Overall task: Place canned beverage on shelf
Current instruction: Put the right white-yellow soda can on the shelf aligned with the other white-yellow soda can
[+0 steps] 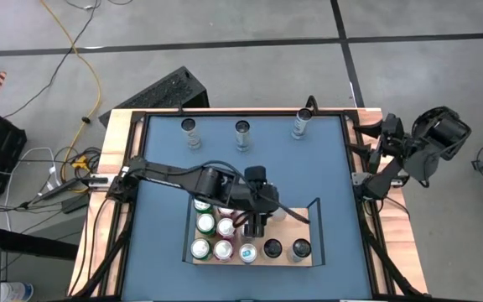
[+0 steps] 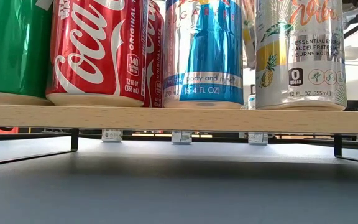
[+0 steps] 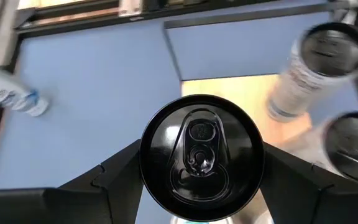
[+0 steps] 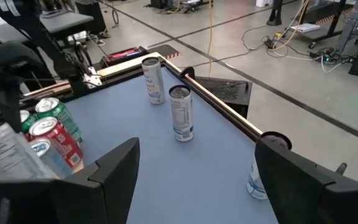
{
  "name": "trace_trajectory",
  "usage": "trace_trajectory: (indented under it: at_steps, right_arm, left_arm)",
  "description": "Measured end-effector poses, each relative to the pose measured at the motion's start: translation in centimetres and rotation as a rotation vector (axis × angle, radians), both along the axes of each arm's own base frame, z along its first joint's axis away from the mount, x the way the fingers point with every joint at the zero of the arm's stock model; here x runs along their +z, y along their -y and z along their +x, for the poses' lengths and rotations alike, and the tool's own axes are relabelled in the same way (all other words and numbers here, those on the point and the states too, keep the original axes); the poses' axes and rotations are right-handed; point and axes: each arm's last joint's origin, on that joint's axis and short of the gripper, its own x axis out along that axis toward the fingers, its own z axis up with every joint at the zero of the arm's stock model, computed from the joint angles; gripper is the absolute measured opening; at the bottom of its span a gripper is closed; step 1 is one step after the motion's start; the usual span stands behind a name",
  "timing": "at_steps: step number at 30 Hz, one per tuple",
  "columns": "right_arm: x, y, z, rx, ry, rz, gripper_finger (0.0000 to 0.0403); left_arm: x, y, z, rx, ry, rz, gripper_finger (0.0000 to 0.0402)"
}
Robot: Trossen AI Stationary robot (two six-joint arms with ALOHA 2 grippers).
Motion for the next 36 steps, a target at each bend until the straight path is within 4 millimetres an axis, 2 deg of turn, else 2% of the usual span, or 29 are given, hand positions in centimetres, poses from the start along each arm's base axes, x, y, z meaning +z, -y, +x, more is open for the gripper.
trace_trajectory:
  at_steps: [3,10,15,29,36]
  right_arm:
    - [-0.2,-0.1,0.1,0.0,-0.006,-0.006,0.0301]
    - [-0.2,-0.1,0.1,-0.013,0.013,0.028,0.0301]
    - [-0.2,-0.1,0.1,-0.014,0.018,0.035,0.0301]
    - [-0.2,-0.2,0.2,-0.014,0.024,0.041,0.0301]
    - [-0.2,-0.2,0.2,-0.014,0.026,0.043,0.0301]
  left_arm:
    - [0.1,0.1,0.0,0.06,0.019,0.012,0.0251]
    - [-2.5,1.5,1.2,0.026,-0.042,-0.016,0.0251]
    - [-2.1,1.7,1.2,0.025,-0.024,-0.022,0.0251]
    - [-5.0,2.6,2.2,-0.025,-0.116,-0.019,0.0251]
    - [-5.1,2.8,2.2,-0.042,-0.127,-0.027,0.0251]
